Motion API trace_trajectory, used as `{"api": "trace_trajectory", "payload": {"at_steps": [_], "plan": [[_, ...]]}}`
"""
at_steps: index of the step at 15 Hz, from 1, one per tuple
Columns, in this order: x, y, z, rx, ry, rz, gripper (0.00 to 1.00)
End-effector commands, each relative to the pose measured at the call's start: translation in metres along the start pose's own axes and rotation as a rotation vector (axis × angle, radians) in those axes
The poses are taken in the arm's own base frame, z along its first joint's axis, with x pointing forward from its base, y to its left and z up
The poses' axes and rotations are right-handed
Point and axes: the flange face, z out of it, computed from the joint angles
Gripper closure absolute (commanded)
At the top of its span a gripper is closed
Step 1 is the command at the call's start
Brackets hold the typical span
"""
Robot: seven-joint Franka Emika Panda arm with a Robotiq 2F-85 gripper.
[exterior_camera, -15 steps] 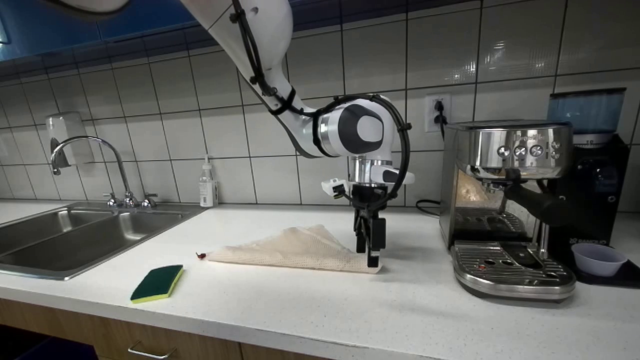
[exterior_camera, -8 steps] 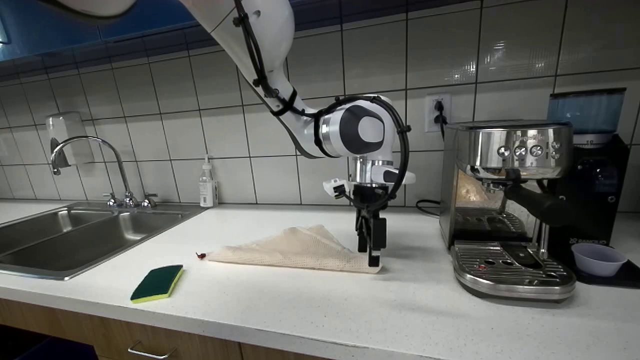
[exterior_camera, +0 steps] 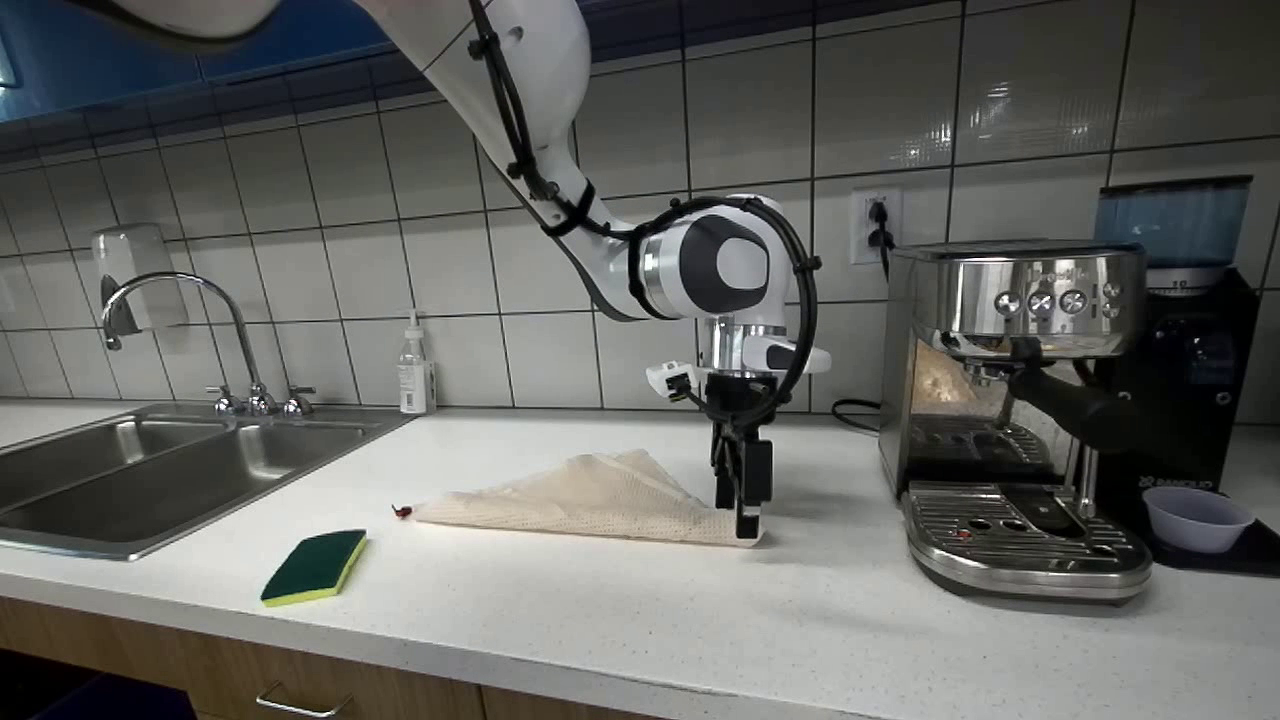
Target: Fold the towel twice
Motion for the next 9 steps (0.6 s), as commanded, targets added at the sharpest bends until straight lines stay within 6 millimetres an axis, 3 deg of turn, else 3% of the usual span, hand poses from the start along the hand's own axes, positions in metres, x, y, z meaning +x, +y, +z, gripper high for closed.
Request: {"api": "trace_trajectory", "payload": {"at_steps": [1, 3, 9], "plan": [[0.0046, -0.0014, -0.0038, 0.012, -0.008, 0.031, 0.26], [0.0044, -0.0013, -0.0037, 0.012, -0.009, 0.032, 0.27], [0.0048, -0.0002, -0.0032, 0.012, -0.009, 0.036, 0.74]]}}
